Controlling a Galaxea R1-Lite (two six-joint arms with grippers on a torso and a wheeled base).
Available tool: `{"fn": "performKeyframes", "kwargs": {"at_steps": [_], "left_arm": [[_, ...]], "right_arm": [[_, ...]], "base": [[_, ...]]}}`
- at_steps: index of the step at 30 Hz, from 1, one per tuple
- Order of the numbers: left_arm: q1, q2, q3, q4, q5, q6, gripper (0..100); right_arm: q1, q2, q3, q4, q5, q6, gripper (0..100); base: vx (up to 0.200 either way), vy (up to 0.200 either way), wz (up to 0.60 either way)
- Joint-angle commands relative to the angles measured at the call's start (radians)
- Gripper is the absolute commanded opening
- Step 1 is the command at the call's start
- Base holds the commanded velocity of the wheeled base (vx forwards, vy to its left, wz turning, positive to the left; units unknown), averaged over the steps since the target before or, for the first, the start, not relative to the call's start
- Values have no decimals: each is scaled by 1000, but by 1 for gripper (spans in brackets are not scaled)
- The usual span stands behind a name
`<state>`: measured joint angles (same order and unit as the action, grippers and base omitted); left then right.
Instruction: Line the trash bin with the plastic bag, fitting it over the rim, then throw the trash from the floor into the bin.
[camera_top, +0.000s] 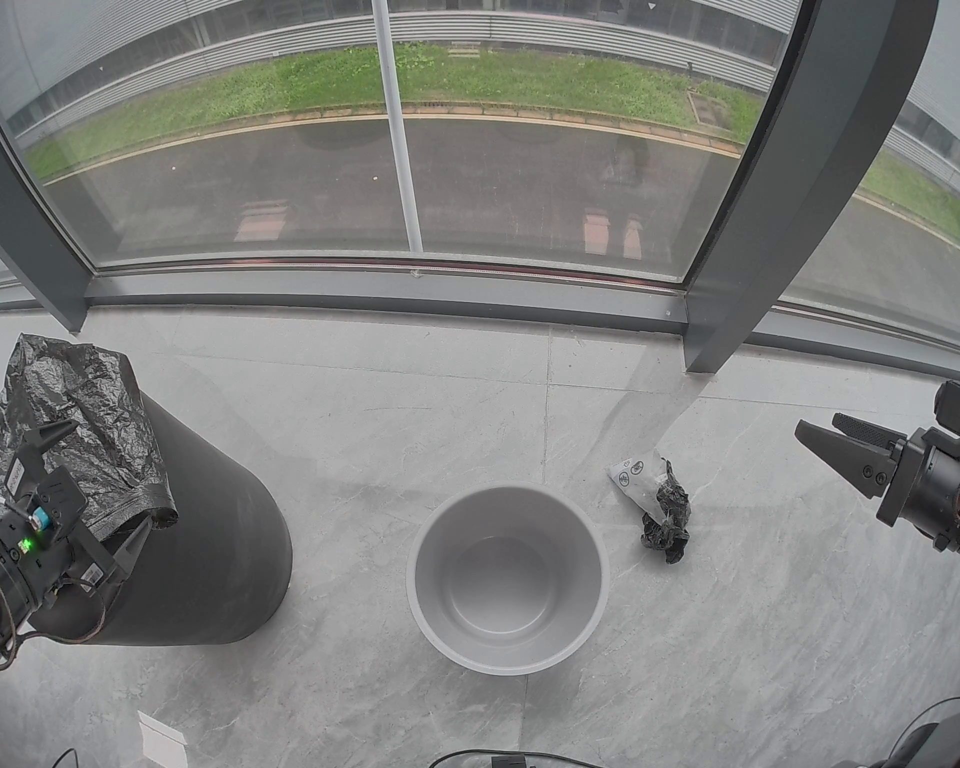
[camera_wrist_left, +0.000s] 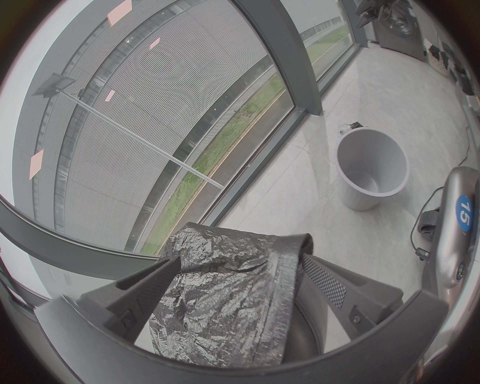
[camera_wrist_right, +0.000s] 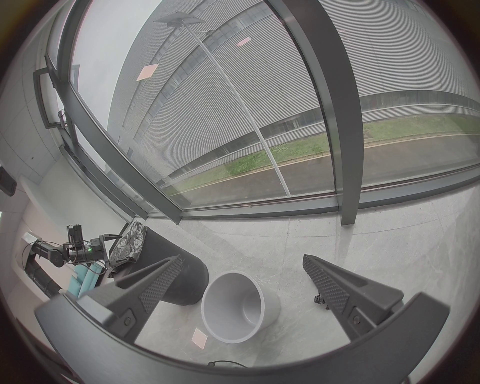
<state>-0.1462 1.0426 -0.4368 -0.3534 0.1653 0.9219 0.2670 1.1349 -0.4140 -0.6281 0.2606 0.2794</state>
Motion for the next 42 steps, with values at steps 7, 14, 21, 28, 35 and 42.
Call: {"fn": "performKeyframes", "kwargs": {"at_steps": [7, 14, 21, 28, 35, 42], "left_arm": [[0, 125, 24, -124, 68, 12, 100], [4, 139, 21, -130, 111, 40, 100], [2, 203, 32, -259, 171, 38, 100], [-1, 272, 63, -423, 177, 38, 100], [0, 284, 95, -458, 174, 23, 0], [8, 286, 104, -458, 161, -17, 0]], "right_arm": [[-5, 43, 27, -76, -1, 0, 100], [-17, 43, 26, -79, -1, 0, 100], [-15, 46, 29, -88, -1, 1, 100], [-15, 46, 31, -88, 0, 1, 100], [-15, 34, 44, -88, 0, 0, 100], [-15, 48, 49, -88, 0, 0, 100]], "base": [[0, 0, 0], [0, 0, 0], [0, 0, 0], [0, 0, 0], [0, 0, 0], [0, 0, 0]]}}
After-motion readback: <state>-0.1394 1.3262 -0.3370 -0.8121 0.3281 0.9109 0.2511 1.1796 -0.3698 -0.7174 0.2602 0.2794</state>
